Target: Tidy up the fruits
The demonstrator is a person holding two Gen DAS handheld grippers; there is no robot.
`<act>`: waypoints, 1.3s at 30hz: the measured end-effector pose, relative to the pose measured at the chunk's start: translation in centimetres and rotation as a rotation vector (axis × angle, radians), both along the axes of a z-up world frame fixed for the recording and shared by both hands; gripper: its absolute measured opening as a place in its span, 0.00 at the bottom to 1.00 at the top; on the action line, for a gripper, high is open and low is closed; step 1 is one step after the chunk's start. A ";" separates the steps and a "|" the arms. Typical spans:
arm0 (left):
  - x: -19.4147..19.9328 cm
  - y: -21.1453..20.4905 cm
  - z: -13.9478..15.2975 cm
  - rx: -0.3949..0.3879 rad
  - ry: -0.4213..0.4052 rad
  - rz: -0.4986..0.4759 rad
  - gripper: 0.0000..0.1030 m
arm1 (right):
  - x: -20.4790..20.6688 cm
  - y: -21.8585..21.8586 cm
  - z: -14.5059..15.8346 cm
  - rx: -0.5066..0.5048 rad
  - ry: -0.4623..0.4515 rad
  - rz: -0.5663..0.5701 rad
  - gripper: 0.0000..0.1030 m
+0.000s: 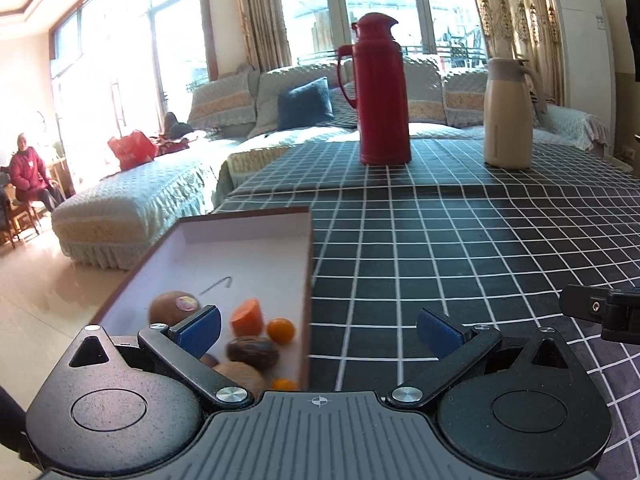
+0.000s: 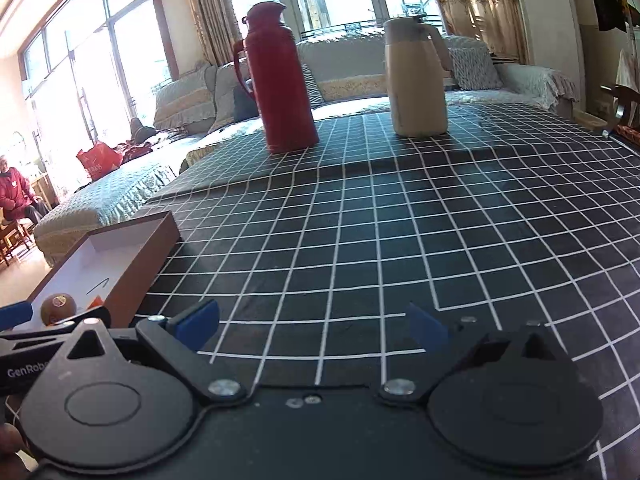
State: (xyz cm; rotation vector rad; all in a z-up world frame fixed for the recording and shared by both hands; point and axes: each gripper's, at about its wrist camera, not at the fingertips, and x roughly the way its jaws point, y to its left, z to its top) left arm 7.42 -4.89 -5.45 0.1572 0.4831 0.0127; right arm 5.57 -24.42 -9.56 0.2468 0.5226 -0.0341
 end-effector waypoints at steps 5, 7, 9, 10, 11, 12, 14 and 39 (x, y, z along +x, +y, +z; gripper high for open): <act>-2.6 5.6 0.9 0.053 0.058 0.134 1.00 | -0.9 5.4 0.9 -0.025 -0.015 0.144 1.00; -3.5 8.2 1.3 0.035 0.111 0.190 1.00 | -1.4 8.3 0.9 -0.033 0.011 0.198 1.00; -4.4 10.6 1.7 -0.008 0.150 0.238 1.00 | -2.0 10.7 0.8 -0.043 0.039 0.244 1.00; -4.8 11.5 1.9 -0.017 0.156 0.254 1.00 | -2.2 11.9 0.9 -0.054 0.049 0.265 1.00; -5.2 12.1 2.1 -0.017 0.157 0.269 1.00 | -2.5 12.9 0.9 -0.062 0.054 0.279 1.00; -5.6 12.8 2.3 -0.014 0.152 0.286 1.00 | -2.8 13.6 1.1 -0.066 0.053 0.289 1.00; -6.4 13.7 2.6 -0.017 0.135 0.293 1.00 | -3.3 14.7 1.7 -0.066 0.038 0.297 1.00; -7.0 12.7 2.2 -0.119 0.201 0.185 1.00 | -5.0 15.1 3.9 -0.040 0.012 0.253 1.00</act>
